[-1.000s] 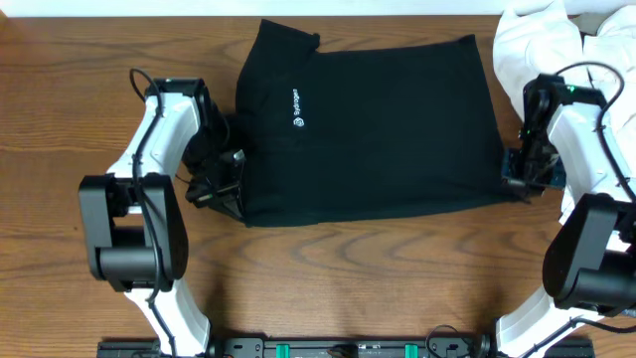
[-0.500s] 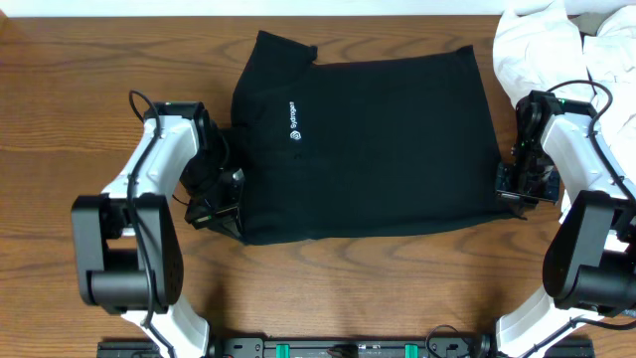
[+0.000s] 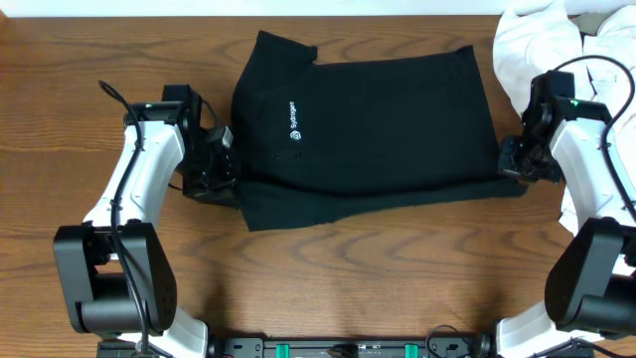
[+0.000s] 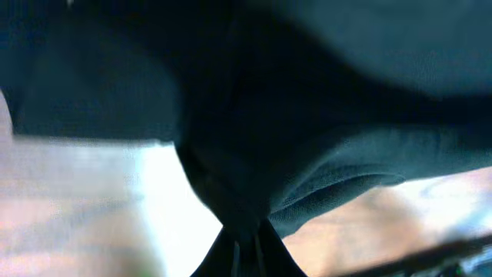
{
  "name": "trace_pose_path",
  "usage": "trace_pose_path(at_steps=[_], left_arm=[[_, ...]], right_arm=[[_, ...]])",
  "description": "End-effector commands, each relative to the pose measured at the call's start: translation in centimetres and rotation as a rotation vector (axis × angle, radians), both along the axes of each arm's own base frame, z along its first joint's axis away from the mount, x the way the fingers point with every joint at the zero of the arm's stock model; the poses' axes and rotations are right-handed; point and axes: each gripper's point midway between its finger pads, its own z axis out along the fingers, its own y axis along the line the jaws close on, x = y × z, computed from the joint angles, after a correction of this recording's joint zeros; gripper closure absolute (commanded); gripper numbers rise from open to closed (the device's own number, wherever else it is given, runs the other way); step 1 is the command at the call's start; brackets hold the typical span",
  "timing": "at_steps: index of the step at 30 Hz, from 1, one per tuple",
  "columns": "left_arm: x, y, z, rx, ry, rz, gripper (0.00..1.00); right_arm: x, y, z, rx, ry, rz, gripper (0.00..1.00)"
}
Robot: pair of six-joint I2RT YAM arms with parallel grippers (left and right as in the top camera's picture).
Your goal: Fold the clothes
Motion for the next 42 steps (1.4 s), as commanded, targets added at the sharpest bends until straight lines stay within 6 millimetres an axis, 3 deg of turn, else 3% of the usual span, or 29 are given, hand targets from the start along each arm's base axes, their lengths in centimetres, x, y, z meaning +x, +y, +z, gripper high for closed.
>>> trace_pose_path(at_steps=[1,7,21,34,42], left_arm=[[1.9,0.4,0.9,0.013,-0.067,0.057,0.94],[4.2,0.4,1.1,0.011,-0.151,0.087,0.94],[6.4,0.5,1.4,0.01,-0.245,0.088,0.94],[7.6,0.5,1.1,0.008,-0.295,0.088,0.94],[8.5,0.5,0.9,0.008,-0.333,0.088,0.94]], right_arm=[[1.0,-0.6,0.8,-0.004,-0.052,-0.016,0.99],[2.8,-0.9,1.2,-0.016,-0.129,-0.016,0.99],[5.4,-1.1,1.2,-0.03,-0.216,-0.006,0.99],[7.2,-0.7,-1.4,-0.013,-0.22,0.011,0.99],[8.5,-0.2,-1.3,-0.018,-0.265,0.027,0.99]])
